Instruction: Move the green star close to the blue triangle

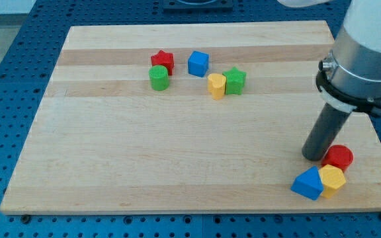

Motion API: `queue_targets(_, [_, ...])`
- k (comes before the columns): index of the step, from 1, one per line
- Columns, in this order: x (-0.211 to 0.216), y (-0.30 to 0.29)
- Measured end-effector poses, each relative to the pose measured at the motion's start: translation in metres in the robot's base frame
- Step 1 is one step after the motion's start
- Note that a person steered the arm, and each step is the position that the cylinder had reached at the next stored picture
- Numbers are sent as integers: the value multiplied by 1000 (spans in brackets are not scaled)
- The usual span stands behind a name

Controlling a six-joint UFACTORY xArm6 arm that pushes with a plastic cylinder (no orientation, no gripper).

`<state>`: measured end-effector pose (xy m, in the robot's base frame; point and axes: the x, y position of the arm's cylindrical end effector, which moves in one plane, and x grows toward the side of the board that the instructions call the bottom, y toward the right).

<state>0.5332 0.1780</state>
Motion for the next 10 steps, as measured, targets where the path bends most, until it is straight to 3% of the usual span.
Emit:
queue_targets(3, [-236, -23])
queue_targets(5, [-237, -104])
queue_targets(10, [-126, -112])
